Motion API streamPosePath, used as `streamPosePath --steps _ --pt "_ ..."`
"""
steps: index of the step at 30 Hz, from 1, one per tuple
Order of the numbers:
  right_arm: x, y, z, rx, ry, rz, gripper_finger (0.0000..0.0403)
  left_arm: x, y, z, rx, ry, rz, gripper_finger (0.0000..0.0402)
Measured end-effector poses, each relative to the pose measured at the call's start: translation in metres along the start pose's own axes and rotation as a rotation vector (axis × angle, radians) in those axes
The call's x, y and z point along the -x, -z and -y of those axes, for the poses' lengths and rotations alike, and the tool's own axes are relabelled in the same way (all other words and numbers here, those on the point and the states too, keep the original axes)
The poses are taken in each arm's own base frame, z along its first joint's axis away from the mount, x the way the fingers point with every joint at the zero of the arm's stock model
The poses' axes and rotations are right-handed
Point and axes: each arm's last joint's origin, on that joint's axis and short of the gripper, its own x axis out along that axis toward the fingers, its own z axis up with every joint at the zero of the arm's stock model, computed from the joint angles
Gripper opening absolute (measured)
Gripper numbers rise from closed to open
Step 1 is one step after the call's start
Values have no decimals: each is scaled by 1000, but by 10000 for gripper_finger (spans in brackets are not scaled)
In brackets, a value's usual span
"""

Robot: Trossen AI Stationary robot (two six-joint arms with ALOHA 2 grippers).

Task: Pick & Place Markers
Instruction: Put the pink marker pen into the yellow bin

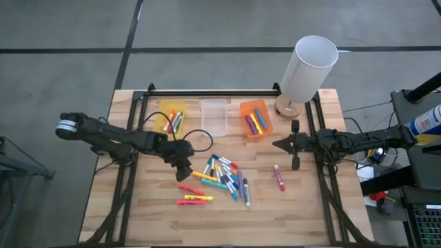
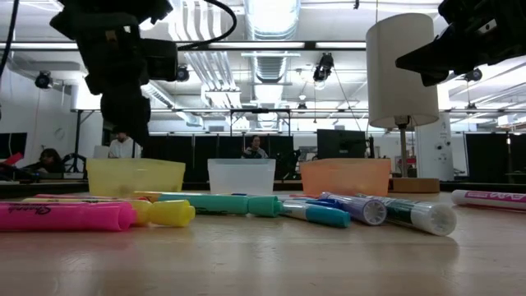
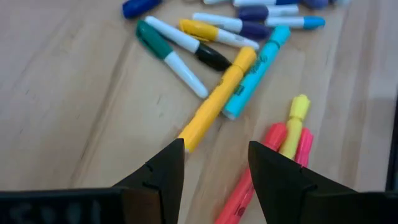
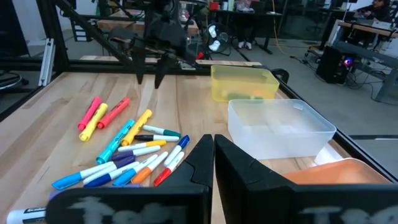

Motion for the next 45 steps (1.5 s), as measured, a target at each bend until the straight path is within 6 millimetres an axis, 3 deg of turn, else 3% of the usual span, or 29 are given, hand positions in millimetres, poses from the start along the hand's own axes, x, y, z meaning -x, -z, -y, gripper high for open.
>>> streamPosePath --steps 8,14,20,27,38,45 --pt "0 0 0 0 0 0 8 3 7 -1 -64 22 -48 170" --pt "0 0 0 0 0 0 8 31 4 6 -184 43 154 170" --pt "0 0 0 0 0 0 8 57 27 -2 -217 146 384 170" --pt "0 0 0 0 0 0 8 65 61 -25 -166 212 473 170" --pt "0 0 0 -1 0 1 8 74 78 -37 -199 290 619 170" --pt "0 -9 0 -294 -12 92 8 79 77 -35 -185 335 647 170"
